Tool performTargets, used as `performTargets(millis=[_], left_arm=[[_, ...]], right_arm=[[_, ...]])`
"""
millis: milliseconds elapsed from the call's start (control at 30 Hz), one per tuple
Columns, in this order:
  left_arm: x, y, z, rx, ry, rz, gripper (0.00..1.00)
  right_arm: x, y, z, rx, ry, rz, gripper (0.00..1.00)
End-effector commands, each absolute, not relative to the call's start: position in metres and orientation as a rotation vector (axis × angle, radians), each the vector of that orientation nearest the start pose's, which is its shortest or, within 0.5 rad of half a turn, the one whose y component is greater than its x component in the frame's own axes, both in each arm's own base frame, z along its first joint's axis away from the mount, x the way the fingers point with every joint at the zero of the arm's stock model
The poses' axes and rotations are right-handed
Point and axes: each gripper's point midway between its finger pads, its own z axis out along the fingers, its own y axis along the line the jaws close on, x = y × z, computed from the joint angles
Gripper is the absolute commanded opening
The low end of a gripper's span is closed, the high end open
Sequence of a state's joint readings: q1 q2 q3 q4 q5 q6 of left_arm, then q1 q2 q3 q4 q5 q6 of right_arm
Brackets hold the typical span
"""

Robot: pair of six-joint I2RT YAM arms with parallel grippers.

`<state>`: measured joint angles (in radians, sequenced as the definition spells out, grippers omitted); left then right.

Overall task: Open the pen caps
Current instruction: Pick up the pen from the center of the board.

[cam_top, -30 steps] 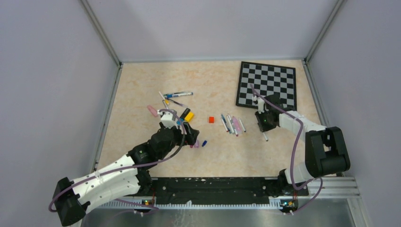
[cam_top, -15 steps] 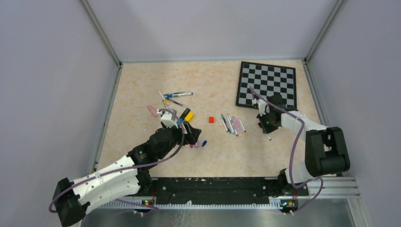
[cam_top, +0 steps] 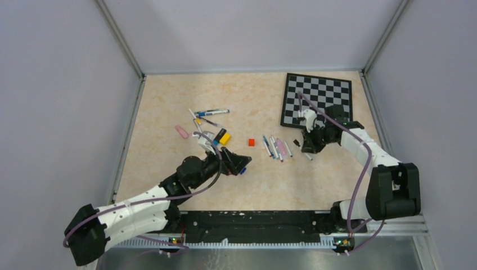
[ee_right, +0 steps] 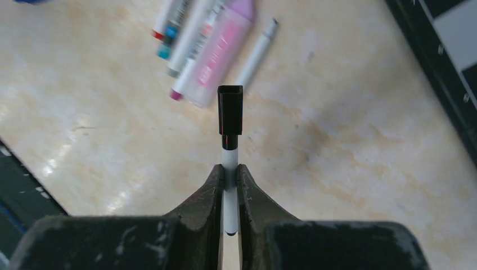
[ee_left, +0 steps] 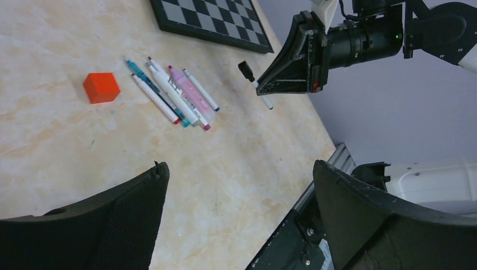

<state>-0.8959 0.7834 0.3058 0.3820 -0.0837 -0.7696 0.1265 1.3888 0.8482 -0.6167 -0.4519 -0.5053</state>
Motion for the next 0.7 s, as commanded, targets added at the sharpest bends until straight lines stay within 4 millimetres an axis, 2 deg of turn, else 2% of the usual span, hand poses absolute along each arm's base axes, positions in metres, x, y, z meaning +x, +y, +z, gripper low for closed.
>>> performTargets(millis=[0,133,267,367,500,667], left_arm=[[0.190,-0.284,0.230,0.037,1.633,-1.376,0.99],[0.195,-0.307,0.229,0.062,1.654,-1.445,0.99],[0.207,-0.331,0.230,0.057,1.677,-1.481,0.99],[0.219,-0.346,0.226,0.031,1.712,-1.480,0.97],[0.237,-0.363,0.225,-0.029,1.745,-1.469,0.80],[0.251,-0.378,0.217,-0.121,1.810,-1.387,0.78]], right_arm=[[0.253,0.156,0.141,-1.039,2.069,0.945,0.00],[0.225,0.176,0.151,-1.047,1.988,1.223,0.00],[0.218,0.182,0.156,-1.035,1.954,1.337,0.00],[0.216,0.185,0.156,-1.033,1.946,1.365,0.00],[0.215,0.187,0.154,-1.037,1.949,1.371,0.00],[0.216,0.188,0.152,-1.035,1.962,1.365,0.00]])
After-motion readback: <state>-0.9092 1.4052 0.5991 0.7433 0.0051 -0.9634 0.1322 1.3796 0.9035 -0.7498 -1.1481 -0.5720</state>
